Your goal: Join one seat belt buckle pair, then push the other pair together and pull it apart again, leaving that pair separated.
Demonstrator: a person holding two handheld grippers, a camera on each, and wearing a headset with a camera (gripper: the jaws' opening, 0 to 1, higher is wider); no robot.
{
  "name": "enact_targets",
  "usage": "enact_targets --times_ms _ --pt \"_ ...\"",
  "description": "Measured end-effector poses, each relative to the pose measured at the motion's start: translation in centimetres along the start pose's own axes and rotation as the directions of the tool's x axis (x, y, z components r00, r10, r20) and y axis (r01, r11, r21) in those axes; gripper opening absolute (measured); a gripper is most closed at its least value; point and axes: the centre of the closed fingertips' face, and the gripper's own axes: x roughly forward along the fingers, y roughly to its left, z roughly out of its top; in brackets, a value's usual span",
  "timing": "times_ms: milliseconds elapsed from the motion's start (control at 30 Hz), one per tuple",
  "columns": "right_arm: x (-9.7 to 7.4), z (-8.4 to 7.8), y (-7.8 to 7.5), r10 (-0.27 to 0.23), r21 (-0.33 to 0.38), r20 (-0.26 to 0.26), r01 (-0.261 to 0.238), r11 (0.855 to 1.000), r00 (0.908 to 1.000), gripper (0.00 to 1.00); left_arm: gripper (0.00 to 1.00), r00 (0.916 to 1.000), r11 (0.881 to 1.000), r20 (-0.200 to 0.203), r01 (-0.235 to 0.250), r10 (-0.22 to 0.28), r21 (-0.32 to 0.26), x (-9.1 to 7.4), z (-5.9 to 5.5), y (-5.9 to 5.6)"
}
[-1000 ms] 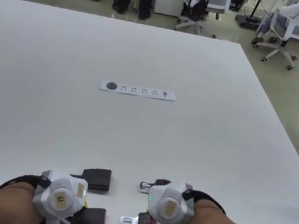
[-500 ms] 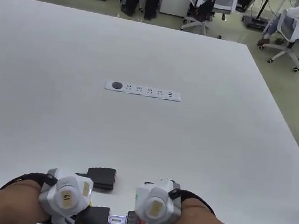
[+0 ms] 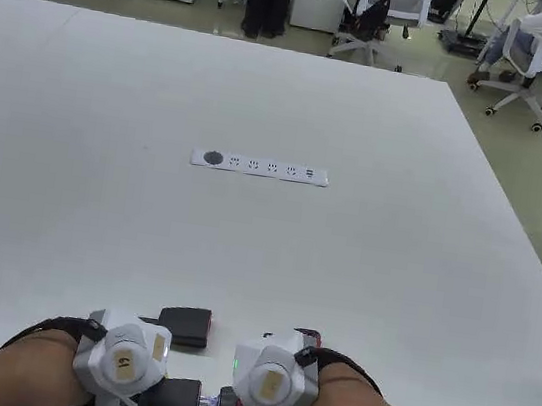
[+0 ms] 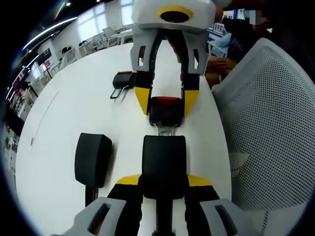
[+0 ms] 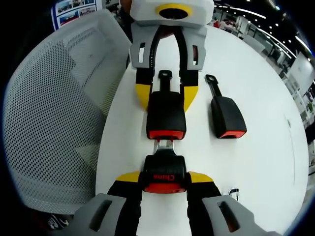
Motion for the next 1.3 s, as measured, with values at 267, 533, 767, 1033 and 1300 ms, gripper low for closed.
enact_targets --times_ms 267,533,767,1033,1300 --pt "0.2 -0.3 -0.3 0.016 -0.005 0.009 -0.016 1.000 0.9998 0.31 0.33 0.9999 1.000 0.010 0.006 -0.006 0.009 0.1 0.0 0.0" --pt "0.1 0.2 -0.3 0.019 -0.014 0.011 -0.018 1.000 0.9998 0.30 0.33 0.9999 1.000 -0.002 0.012 -0.012 0.023 0.0 0.1 0.0" --pt "0.1 0.5 -0.3 0.020 -0.006 0.008 -0.020 1.000 0.9998 0.30 0.33 0.9998 0.999 -0.008 0.019 -0.019 0.034 -0.1 0.2 -0.1" --pt "1.0 1.5 -0.2 0.013 0.014 0.032 -0.014 1.000 0.9994 0.30 0.32 0.9997 0.999 -0.011 0.021 -0.021 0.038 0.0 0.1 0.0" --pt "1.2 1.8 -0.3 0.004 0.022 0.036 -0.004 1.000 0.9993 0.30 0.32 0.9997 0.999 -0.008 0.022 -0.021 0.042 0.0 0.1 0.0"
